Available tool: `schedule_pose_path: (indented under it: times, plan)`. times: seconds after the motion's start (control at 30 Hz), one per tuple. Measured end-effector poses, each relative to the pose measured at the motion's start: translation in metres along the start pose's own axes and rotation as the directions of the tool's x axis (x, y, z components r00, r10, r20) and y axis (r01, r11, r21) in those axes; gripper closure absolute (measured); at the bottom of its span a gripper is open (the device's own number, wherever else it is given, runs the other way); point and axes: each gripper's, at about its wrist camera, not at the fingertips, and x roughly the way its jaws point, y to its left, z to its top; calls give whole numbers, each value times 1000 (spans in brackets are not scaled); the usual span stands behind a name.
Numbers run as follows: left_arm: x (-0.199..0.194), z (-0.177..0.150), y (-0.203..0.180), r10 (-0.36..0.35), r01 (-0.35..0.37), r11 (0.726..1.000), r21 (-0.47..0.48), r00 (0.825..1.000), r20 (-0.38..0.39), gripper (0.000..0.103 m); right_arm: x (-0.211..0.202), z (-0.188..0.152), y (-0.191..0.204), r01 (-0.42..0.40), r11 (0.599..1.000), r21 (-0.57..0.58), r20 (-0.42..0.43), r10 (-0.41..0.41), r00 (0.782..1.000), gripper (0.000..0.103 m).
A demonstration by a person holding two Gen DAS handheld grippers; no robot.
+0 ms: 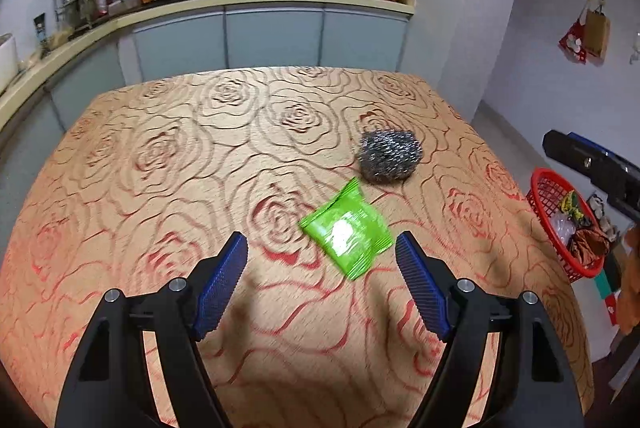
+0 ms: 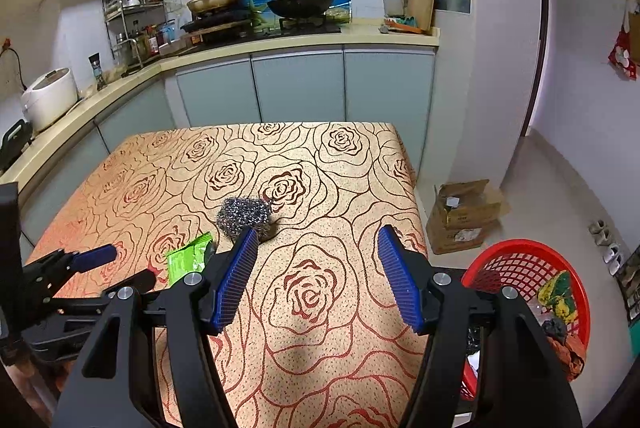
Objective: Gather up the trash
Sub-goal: 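Move both tools back over the table toward the steel wool and green packet, then grasp the green packet with the left gripper while the right gripper grasps the steel wool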
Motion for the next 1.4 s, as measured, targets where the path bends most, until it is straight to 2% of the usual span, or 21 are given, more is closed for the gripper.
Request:
schedule_pose_path:
  times: [0.27, 0.6, 0.7, 0.77, 0.83, 0.9, 1.2, 1.4]
  plan:
    - [32, 12, -19, -23, 27, 996, 86, 998, -53, 29, 11, 3, -3, 7, 1000, 7, -12, -7, 1000, 42]
    - [64, 11, -17, -3, 17, 994, 106, 991, -130, 30, 24, 6, -4, 8, 1000, 3, -25, -8, 1000, 42]
    - [65, 9, -19, 19, -2, 990, 139, 993, -119, 34, 29, 6, -4, 6, 1000, -1, -32, -6, 999, 42]
    - [64, 10, -17, 22, -7, 992, 128, 993, -115, 39, 32, 6, -2, 4, 1000, -3, -36, -4, 999, 42]
    - [64, 11, -13, 26, -13, 993, 120, 994, -109, 50, 35, 7, 0, 2, 1000, -7, -43, -2, 999, 42]
    - [64, 12, -9, 23, -11, 993, 115, 994, -109, 54, 38, 7, 2, -2, 1000, -10, -48, 2, 999, 43]
    - [59, 14, 4, 24, -14, 995, 99, 995, -95, 59, 61, 10, 18, -44, 999, -22, -90, 41, 995, 43]
    - [39, 18, 28, 68, -65, 996, 64, 997, -46, 60, 83, 13, 36, -98, 995, -33, -127, 93, 988, 42]
